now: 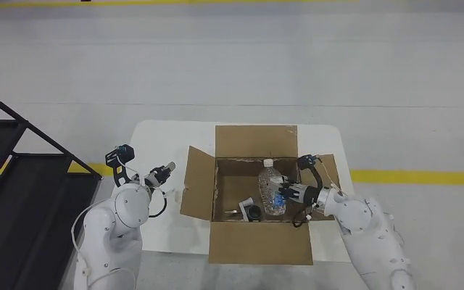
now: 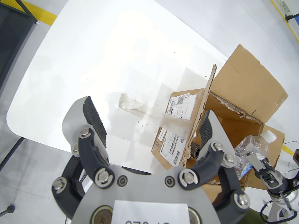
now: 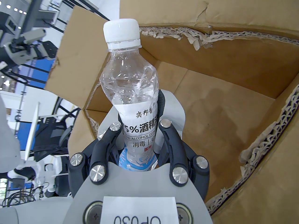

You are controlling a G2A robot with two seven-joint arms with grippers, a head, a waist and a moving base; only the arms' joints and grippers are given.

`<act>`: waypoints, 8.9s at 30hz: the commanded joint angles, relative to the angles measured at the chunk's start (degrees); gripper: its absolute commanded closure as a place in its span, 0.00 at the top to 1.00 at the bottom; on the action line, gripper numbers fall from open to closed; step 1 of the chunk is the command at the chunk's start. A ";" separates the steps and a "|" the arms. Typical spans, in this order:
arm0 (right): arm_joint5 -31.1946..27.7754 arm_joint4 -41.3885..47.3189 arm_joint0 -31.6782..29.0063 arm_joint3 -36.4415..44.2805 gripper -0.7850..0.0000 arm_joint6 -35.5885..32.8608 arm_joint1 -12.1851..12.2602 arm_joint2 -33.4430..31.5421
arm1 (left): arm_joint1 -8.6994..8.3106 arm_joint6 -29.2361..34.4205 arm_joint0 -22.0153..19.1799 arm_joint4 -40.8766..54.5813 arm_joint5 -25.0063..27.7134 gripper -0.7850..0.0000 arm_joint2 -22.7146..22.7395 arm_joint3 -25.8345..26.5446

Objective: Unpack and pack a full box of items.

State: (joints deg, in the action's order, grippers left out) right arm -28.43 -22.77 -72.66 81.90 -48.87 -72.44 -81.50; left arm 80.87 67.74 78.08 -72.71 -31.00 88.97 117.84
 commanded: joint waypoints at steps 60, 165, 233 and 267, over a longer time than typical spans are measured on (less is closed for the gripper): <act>-7.88 31.06 -4.98 -24.44 0.00 -9.61 8.87 -28.92 | 0.00 0.00 0.00 0.00 0.00 1.00 0.00 0.00; 43.69 -46.20 6.60 24.74 0.00 -15.56 4.18 29.14 | 0.00 0.00 0.00 0.00 0.00 1.00 0.00 0.00; 35.77 -40.82 7.71 15.45 0.00 -16.66 0.05 23.04 | 0.00 0.00 0.00 0.00 0.00 1.00 0.00 0.00; 39.68 -25.59 -32.55 35.47 0.00 -1.08 4.97 -34.07 | 0.00 0.00 0.00 0.00 0.00 1.00 0.00 0.00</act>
State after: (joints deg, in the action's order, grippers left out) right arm 10.74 -45.95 -105.10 116.95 -47.17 -67.63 -115.65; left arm 80.87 67.74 78.08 -72.71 -31.00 88.97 117.84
